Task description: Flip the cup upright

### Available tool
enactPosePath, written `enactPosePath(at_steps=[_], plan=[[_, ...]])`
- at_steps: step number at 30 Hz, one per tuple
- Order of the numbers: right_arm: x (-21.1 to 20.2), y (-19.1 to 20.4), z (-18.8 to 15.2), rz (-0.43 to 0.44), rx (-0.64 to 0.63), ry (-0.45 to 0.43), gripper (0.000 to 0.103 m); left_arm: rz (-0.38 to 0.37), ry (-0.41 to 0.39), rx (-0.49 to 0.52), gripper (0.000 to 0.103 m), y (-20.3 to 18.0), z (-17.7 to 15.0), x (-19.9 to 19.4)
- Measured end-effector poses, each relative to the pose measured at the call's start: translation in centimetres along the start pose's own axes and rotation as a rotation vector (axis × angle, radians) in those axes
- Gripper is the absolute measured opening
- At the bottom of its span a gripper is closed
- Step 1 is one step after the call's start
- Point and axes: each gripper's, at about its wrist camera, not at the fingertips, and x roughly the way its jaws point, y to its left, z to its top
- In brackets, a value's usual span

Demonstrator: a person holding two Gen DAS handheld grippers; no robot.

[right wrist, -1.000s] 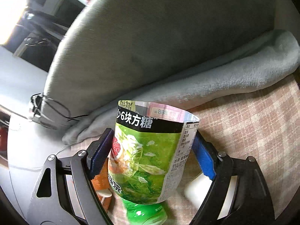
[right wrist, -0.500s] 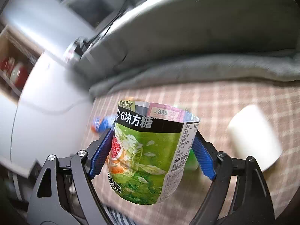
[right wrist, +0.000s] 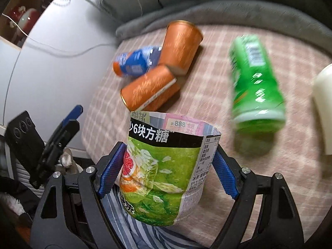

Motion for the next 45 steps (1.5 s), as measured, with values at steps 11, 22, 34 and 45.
enactPosePath(at_steps=[11, 22, 34, 45], plan=[[1.4, 0.2, 0.7, -0.011, -0.003, 0.035, 0.087, -0.051, 0.054, -0.039, 0.082, 0.2, -0.2, 0.6], [-0.3, -0.4, 0.5, 0.013, 0.011, -0.019, 0.091, -0.148, 0.150, -0.082, 0.082, -0.1, -0.2, 2.2], [-6.1, -0.1, -2.5, -0.118, 0.000, -0.263, 0.092, -0.307, 0.329, -0.165, 0.082, -1.1, 0.2, 5.5], [-9.1, -2.5, -5.9, -0.143, 0.080, -0.364, 0.092, -0.360, 0.463, -0.312, 0.082, -1.7, 0.1, 9.4]])
